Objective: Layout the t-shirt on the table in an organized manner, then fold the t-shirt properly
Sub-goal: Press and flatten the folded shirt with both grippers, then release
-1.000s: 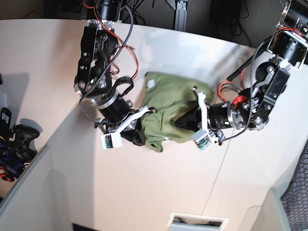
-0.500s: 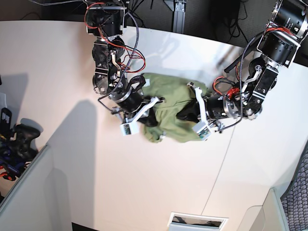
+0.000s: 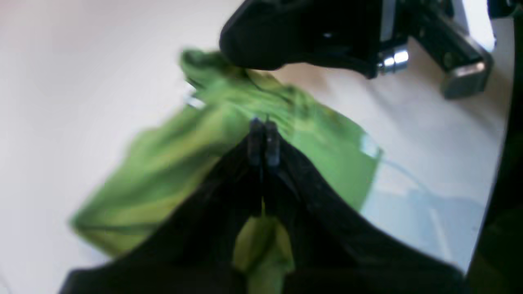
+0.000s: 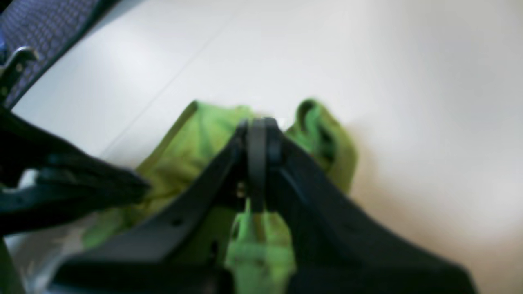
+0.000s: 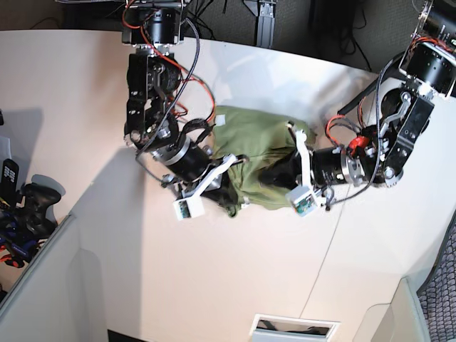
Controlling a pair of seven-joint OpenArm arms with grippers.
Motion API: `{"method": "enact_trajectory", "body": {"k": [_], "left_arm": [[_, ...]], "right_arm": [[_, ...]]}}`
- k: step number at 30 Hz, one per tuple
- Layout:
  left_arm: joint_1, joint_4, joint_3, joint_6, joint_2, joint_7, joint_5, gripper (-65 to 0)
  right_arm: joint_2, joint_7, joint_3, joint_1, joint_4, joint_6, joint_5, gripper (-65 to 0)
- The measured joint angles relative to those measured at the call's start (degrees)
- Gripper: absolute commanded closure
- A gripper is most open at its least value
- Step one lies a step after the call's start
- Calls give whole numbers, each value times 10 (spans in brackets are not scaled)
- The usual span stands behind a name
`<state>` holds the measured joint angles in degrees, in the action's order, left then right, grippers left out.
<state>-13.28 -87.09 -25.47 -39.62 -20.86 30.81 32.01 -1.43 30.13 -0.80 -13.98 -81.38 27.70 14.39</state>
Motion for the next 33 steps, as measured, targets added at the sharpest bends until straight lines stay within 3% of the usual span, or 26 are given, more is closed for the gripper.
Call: {"method": "enact_trajectory", "body": {"k": [2, 6, 13, 19, 24, 33], "left_arm": [[25, 2, 0, -1, 0, -6, -15, 0], [60, 27, 0, -1, 8, -76, -73, 0], [62, 122, 2, -1, 43, -137, -106, 0], [40, 83, 2, -1, 41, -88, -106, 0], [30, 11, 19, -1, 35, -37, -53, 0], [62, -95, 106, -1, -29, 14, 10, 0]], "right_arm": [[0, -3, 18, 21, 2, 0, -19, 0], [0, -42, 27, 64, 23, 0, -57, 0], [26, -96, 27, 80, 71, 7, -37, 0], [25, -108, 27, 79, 59, 5, -50, 0], [28, -85, 27, 84, -6, -1, -50, 0], [43, -22, 27, 103, -181, 0, -26, 0]]}}
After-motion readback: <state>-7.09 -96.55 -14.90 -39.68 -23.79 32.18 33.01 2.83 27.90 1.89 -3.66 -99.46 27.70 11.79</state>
